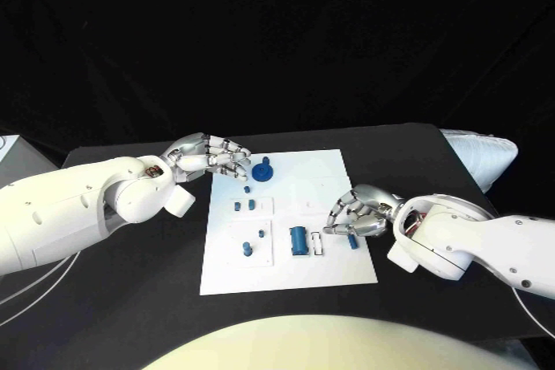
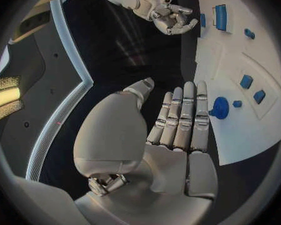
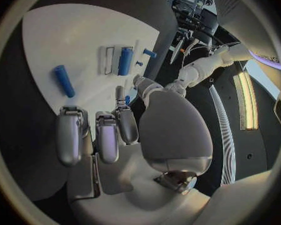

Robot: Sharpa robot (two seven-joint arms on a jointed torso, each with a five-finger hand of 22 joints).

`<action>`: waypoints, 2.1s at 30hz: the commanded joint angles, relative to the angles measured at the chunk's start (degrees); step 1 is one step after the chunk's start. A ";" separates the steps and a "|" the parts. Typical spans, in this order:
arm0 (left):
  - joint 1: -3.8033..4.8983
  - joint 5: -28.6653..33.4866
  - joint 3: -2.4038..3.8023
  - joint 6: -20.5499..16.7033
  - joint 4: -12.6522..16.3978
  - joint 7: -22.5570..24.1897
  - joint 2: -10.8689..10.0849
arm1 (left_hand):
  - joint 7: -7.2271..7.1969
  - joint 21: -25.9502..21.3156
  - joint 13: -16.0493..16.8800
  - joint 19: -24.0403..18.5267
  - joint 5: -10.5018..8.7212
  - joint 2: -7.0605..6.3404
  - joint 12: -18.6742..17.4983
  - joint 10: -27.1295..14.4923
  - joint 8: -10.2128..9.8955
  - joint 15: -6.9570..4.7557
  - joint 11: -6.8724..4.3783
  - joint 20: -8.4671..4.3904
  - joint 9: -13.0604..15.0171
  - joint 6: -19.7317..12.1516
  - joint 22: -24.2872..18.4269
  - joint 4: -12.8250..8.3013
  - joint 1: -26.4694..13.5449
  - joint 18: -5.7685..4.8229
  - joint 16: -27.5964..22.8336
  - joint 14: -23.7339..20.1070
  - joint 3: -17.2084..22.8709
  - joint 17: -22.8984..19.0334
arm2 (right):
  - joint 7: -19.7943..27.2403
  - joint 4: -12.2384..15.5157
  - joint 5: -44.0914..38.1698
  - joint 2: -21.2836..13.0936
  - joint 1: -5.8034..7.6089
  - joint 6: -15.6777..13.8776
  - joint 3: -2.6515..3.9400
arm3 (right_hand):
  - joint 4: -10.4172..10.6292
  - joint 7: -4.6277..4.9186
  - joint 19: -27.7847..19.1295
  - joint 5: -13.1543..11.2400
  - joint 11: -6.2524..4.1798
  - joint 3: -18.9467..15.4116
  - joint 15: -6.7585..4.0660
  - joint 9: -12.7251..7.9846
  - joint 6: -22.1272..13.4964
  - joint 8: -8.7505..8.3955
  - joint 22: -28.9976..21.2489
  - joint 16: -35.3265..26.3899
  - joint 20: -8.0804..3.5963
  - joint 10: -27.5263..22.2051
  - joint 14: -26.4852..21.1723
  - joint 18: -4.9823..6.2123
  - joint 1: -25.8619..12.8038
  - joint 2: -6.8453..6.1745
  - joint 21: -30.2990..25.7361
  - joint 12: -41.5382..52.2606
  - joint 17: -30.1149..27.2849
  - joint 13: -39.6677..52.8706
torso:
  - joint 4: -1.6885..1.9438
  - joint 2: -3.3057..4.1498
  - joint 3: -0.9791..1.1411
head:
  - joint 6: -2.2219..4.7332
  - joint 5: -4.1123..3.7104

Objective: Assemble the parts on the task board

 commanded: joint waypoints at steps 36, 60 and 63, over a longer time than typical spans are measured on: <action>-0.09 2.02 0.01 2.17 0.53 1.58 -0.42 | 1.55 -0.42 -0.03 0.31 0.15 -0.21 0.46 -0.16 0.23 0.13 -0.10 -0.03 -0.05 0.42 -0.14 -0.08 0.82 0.68 0.41 -0.42 0.53 -0.09 | -11.88 -0.61 -19.72 -3.63 -4.52 -2.41 -0.26 | 1.88 0.09 4.00 0.42 0.58 -2.80 0.68 -1.04 1.32 -2.18 12.58 -0.02 0.87 -0.31 5.99 0.14 -1.39 -0.14 -0.13 -1.27 14.78 4.60 | 0.02 0.06 0.02 | 0.00 -0.38; -0.09 1.71 0.01 2.32 0.57 1.59 -0.44 | 1.59 -0.45 -0.06 0.32 0.16 -0.15 0.45 -0.25 0.20 0.13 -0.07 -0.04 -0.08 0.36 -0.17 -0.06 0.88 0.68 0.42 -0.46 0.62 -0.10 | -14.47 -3.97 -23.21 0.99 -5.67 2.02 -0.25 | -0.98 -0.35 3.73 -0.25 0.12 -1.57 0.25 -1.09 2.33 -2.25 12.30 -0.20 0.48 -0.72 5.92 0.34 4.29 -0.34 -1.37 -1.95 14.55 4.29 | 0.10 0.01 -0.04 | 0.00 -0.31; -0.09 1.71 0.01 2.32 0.61 1.60 -0.45 | 1.59 -0.45 -0.06 0.32 0.16 -0.15 0.45 -0.25 0.20 0.13 -0.07 -0.04 -0.08 0.36 -0.17 -0.06 0.88 0.68 0.42 -0.46 0.62 -0.10 | -14.99 -4.41 -26.26 1.46 -5.73 3.46 -0.25 | -2.27 -0.18 3.67 -0.97 0.25 -1.09 0.35 -1.24 2.25 -2.53 12.24 -0.13 0.53 -1.03 5.95 0.37 5.95 -1.21 -1.61 -2.34 14.65 4.06 | 0.09 0.05 -0.03 | 0.00 -0.29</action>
